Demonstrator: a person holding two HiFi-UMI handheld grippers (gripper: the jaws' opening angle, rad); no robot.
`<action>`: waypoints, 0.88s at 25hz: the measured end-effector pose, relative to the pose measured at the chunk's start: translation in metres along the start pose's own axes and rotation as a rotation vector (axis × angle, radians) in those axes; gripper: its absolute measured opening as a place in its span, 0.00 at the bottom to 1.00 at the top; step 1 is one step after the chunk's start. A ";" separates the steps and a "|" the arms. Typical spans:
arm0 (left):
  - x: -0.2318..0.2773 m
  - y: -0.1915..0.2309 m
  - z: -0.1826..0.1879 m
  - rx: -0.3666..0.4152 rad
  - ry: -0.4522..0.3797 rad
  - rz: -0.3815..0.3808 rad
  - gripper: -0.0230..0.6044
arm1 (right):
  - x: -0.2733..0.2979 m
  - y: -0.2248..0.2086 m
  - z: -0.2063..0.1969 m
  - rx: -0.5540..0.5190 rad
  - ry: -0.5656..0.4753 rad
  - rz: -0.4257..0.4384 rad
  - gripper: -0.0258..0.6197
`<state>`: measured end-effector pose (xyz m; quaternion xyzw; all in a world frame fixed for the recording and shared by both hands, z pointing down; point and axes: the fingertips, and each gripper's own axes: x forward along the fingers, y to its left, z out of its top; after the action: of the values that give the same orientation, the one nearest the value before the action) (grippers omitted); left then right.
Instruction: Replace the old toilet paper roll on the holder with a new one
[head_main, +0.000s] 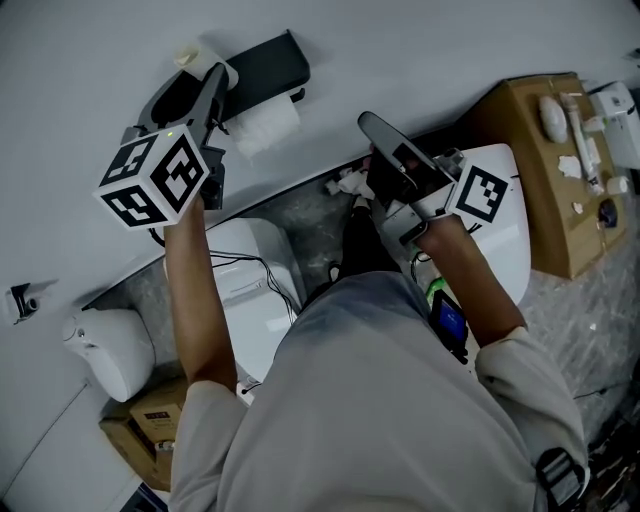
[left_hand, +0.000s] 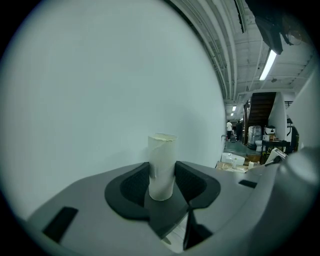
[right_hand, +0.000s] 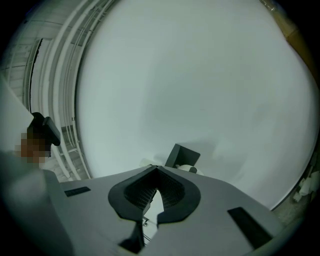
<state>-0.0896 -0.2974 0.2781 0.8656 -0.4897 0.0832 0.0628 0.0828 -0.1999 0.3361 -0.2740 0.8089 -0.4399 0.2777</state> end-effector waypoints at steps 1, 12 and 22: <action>-0.001 -0.001 0.001 0.000 -0.007 0.000 0.28 | 0.001 0.002 0.001 -0.002 -0.002 0.003 0.06; -0.003 -0.003 -0.001 0.022 -0.012 0.025 0.29 | 0.002 0.007 -0.001 0.007 0.002 0.007 0.07; 0.000 -0.003 -0.002 -0.002 -0.023 0.022 0.32 | 0.004 0.006 -0.003 0.011 0.005 0.014 0.06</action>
<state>-0.0878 -0.2954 0.2798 0.8609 -0.5002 0.0734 0.0571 0.0773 -0.1979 0.3310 -0.2656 0.8090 -0.4431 0.2805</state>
